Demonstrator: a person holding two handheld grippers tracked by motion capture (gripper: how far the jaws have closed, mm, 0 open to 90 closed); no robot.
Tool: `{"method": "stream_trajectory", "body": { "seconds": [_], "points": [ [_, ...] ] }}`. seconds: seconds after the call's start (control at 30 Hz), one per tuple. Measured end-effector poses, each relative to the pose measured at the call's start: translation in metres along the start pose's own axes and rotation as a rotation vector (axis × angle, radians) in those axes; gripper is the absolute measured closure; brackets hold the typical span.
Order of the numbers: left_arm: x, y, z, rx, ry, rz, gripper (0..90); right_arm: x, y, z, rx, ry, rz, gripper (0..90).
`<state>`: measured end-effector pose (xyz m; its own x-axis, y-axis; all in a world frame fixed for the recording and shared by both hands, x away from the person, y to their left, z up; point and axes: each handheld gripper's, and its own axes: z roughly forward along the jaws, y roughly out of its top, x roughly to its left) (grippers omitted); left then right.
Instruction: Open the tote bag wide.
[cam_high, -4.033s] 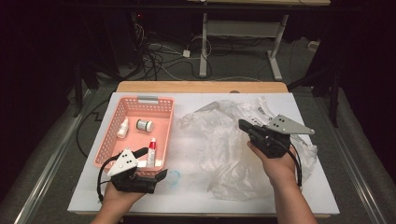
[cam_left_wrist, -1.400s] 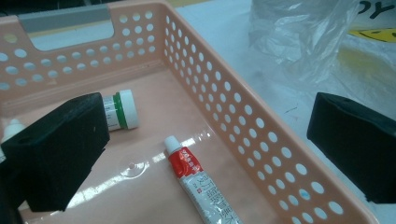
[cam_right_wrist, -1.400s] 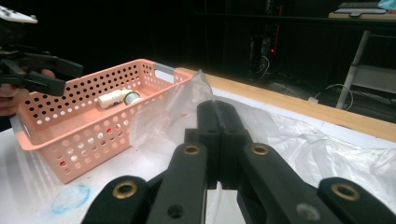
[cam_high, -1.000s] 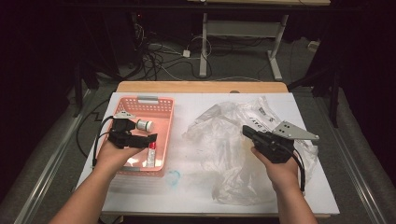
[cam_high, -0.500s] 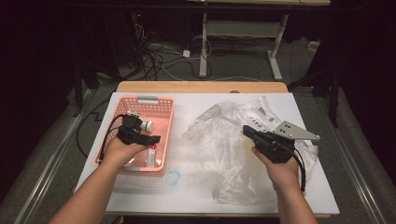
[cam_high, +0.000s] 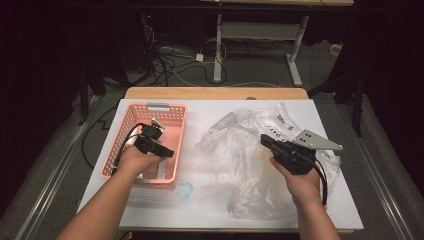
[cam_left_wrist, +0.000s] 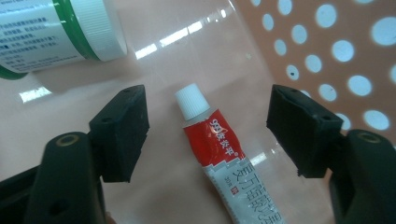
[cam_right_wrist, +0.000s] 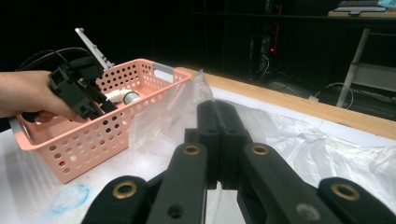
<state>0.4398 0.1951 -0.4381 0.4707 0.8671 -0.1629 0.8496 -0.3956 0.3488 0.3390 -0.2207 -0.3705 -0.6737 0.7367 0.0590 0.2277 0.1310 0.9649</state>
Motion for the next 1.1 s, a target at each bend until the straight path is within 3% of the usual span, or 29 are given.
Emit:
{"method": "stream_trajectory", "body": {
  "seconds": [0.17, 0.4, 0.73, 1.1],
  "points": [
    [0.0, 0.0, 0.004, 0.037, 0.003, -0.021, 39.8, 0.0, 0.0, 0.0, 0.0, 0.002, -0.002, 90.0],
    [-0.003, 0.0, 0.007, 0.063, 0.029, -0.015, 47.8, 0.0, -0.001, 0.001, 0.004, 0.0, 0.003, 90.0],
    [-0.013, -0.002, 0.009, 0.052, 0.055, 0.057, 65.3, 0.001, -0.001, 0.001, 0.009, 0.004, 0.003, 90.0],
    [-0.013, -0.004, 0.007, 0.012, 0.048, 0.097, 66.2, 0.003, -0.004, -0.004, 0.032, 0.0, -0.013, 90.0]
  ]
}}
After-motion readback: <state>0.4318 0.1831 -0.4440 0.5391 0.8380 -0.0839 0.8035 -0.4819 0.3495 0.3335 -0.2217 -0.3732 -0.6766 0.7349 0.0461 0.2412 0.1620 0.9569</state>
